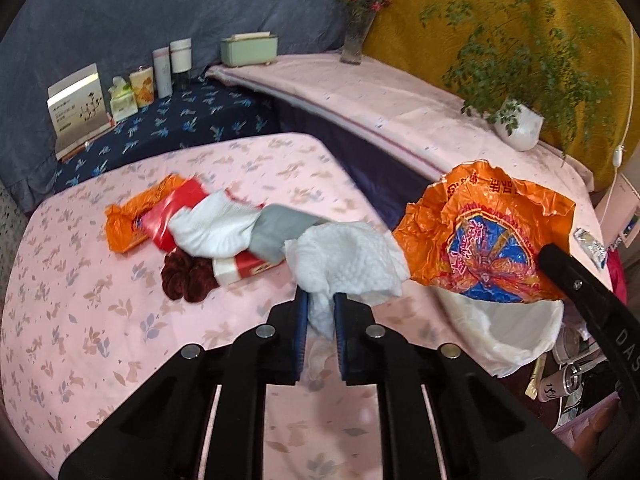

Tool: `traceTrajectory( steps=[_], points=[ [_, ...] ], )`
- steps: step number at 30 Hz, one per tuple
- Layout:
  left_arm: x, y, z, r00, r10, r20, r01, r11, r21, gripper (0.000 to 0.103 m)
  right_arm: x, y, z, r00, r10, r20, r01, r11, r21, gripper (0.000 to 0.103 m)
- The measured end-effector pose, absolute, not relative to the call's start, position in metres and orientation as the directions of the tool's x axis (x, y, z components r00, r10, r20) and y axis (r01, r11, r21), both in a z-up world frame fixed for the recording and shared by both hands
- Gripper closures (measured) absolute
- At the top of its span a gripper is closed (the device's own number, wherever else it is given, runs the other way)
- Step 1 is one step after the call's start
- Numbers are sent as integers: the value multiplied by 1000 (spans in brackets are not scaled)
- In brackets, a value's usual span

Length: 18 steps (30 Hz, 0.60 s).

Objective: Collect trash
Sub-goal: 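Carry the tissue and orange wrapper toward the white bin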

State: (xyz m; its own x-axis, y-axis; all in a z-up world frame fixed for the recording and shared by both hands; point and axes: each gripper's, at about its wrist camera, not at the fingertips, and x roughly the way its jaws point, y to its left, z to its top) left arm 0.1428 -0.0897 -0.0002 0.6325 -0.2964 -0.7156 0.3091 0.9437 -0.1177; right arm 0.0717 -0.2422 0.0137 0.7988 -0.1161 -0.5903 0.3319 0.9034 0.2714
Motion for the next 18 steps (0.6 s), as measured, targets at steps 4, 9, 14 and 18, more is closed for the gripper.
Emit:
traceTrajectory(
  steps=[4, 9, 14, 18],
  points=[
    [136, -110, 18, 642, -325, -695, 340, 932, -122, 92, 59, -260, 31, 818, -146, -557, 349, 895, 278, 92],
    [128, -135, 34, 646, -360, -673, 379, 917, -127, 92, 44, -282, 46, 830, -182, -527, 374, 883, 284, 92],
    [120, -161, 40, 629, -398, -668, 425, 895, -132, 92, 30, -307, 51, 831, -215, -513, 407, 864, 297, 92],
    [116, -183, 39, 601, -437, -669, 469, 871, -148, 91, 17, -327, 50, 822, -246, -513, 441, 845, 302, 92]
  ],
)
